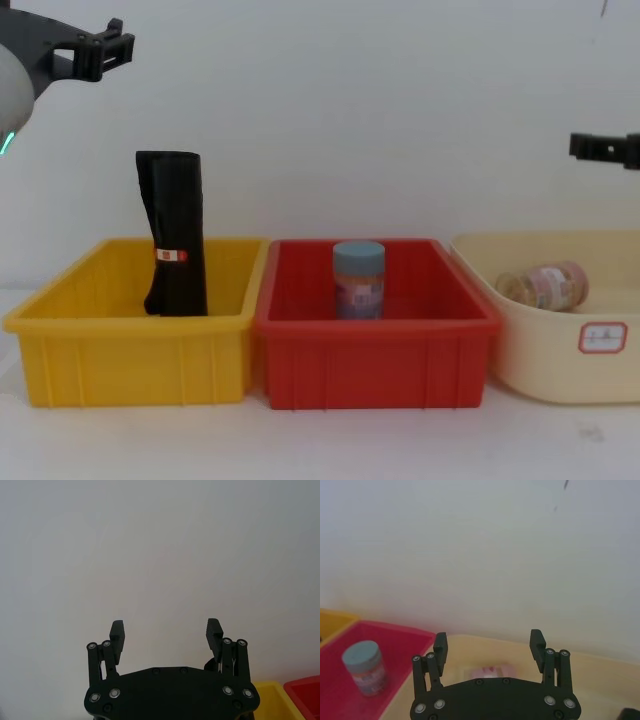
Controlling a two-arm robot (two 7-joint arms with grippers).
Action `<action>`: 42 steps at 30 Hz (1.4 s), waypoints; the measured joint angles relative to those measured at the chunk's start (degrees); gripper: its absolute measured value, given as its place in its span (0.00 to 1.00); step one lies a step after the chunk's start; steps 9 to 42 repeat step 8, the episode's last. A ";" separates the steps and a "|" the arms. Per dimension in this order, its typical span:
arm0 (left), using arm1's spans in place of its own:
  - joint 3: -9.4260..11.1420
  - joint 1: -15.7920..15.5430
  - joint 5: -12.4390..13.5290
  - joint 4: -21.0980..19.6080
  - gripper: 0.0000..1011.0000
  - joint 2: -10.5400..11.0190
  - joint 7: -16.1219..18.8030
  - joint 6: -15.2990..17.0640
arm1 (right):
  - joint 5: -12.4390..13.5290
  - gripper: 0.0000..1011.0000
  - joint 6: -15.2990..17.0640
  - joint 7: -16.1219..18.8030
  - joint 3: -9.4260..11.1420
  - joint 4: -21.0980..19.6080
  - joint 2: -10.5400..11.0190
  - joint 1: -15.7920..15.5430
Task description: Pick up the garbage bag with the one hand and transfer it to the other hand.
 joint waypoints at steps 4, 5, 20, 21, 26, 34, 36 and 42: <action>0.00 0.00 0.00 0.00 0.99 0.00 0.00 0.00 | 0.36 0.99 -0.07 0.09 0.20 -1.52 -0.13 -0.47; 0.00 0.00 0.00 0.00 0.99 0.00 0.00 0.00 | 0.47 0.99 -0.10 0.13 0.26 -2.04 -0.19 -0.63; 0.00 0.00 0.00 0.00 0.99 0.00 0.00 0.00 | 0.67 0.99 -0.13 0.18 0.38 -2.85 -0.27 -0.88; 0.00 0.00 0.00 0.00 0.99 0.00 0.00 0.00 | 0.67 0.99 -0.13 0.18 0.38 -2.85 -0.27 -0.88; 0.00 0.00 0.00 0.00 0.99 0.00 0.00 0.00 | 0.67 0.99 -0.13 0.18 0.38 -2.85 -0.27 -0.88; 0.00 0.00 0.00 0.00 0.99 0.00 0.00 0.00 | 0.67 0.99 -0.13 0.18 0.38 -2.85 -0.27 -0.88; 0.00 0.00 0.00 0.00 0.99 0.00 0.00 0.00 | 0.67 0.99 -0.13 0.18 0.38 -2.85 -0.27 -0.88; 0.00 0.00 0.00 0.00 0.99 0.00 0.00 0.00 | 0.67 0.99 -0.13 0.18 0.38 -2.85 -0.27 -0.88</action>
